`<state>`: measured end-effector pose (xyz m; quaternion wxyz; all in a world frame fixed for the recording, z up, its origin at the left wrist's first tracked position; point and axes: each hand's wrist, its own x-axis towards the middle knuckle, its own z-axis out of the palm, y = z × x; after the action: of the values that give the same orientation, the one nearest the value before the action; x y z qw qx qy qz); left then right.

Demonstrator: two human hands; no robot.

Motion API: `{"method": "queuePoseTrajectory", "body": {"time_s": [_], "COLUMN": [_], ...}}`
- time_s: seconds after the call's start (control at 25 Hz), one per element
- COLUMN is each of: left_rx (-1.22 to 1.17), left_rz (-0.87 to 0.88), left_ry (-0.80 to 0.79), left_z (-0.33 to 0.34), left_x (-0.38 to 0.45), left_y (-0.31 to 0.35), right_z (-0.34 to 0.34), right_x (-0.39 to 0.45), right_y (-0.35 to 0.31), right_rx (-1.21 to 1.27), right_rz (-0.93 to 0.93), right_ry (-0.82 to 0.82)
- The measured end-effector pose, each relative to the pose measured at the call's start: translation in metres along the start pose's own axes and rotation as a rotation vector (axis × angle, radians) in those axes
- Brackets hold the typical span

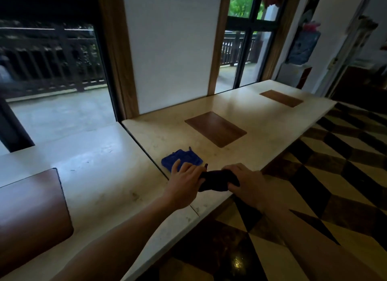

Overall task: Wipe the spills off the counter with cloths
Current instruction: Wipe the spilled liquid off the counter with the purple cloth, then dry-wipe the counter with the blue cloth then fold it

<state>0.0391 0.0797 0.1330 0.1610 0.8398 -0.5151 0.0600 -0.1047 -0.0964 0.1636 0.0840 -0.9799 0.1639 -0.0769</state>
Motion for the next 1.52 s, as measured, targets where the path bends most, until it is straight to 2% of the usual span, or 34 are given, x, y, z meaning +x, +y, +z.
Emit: {"method": "queuePoseTrajectory", "body": {"time_s": [0.08, 0.24, 0.36, 0.6, 0.76, 0.84, 0.92, 1.04, 1.12, 1.24, 1.4, 1.52], "left_rx": [0.013, -0.029, -0.004, -0.187, -0.259, -0.266, -0.243, -0.112, -0.03, 0.065, 0.209, 0.196], "left_rz": [-0.085, -0.284, -0.415, -0.717, -0.863, -0.938, -0.973, -0.916, -0.828, -0.686, -0.466, -0.449], "left_ry": [-0.021, -0.077, -0.158, -0.365, -0.364, -0.316, -0.259, -0.221, -0.228, -0.322, -0.334, -0.237], "left_z": [0.015, 0.047, 0.079, 0.128, 0.145, 0.146, 0.145, 0.143, 0.149, 0.162, 0.174, 0.168], "left_x": [0.021, 0.059, 0.073, 0.07, 0.064, 0.063, 0.066, 0.076, 0.084, 0.091, 0.097, 0.098], "left_y": [-0.011, -0.025, -0.029, -0.036, -0.057, -0.075, -0.094, -0.114, -0.122, -0.137, -0.153, -0.161], "right_z": [0.021, 0.057, 0.084, 0.139, 0.16, 0.163, 0.168, 0.184, 0.203, 0.218, 0.22, 0.211], "right_x": [0.046, 0.128, 0.169, 0.21, 0.231, 0.246, 0.262, 0.277, 0.282, 0.295, 0.299, 0.297], "right_y": [0.022, 0.062, 0.081, 0.089, 0.094, 0.092, 0.087, 0.081, 0.079, 0.084, 0.09, 0.079], "right_rx": [0.027, 0.05, 0.059, 0.011, 0.032, 0.088, 0.1, 0.015, -0.057, -0.095, -0.184, -0.135], "right_rz": [-0.073, -0.201, -0.279, -0.351, -0.29, -0.217, -0.19, -0.335, -0.452, -0.516, -0.65, -0.578], "right_ry": [-0.027, -0.197, -0.366, -0.723, -0.742, -0.664, -0.513, -0.348, -0.365, -0.405, -0.297, -0.291]}}
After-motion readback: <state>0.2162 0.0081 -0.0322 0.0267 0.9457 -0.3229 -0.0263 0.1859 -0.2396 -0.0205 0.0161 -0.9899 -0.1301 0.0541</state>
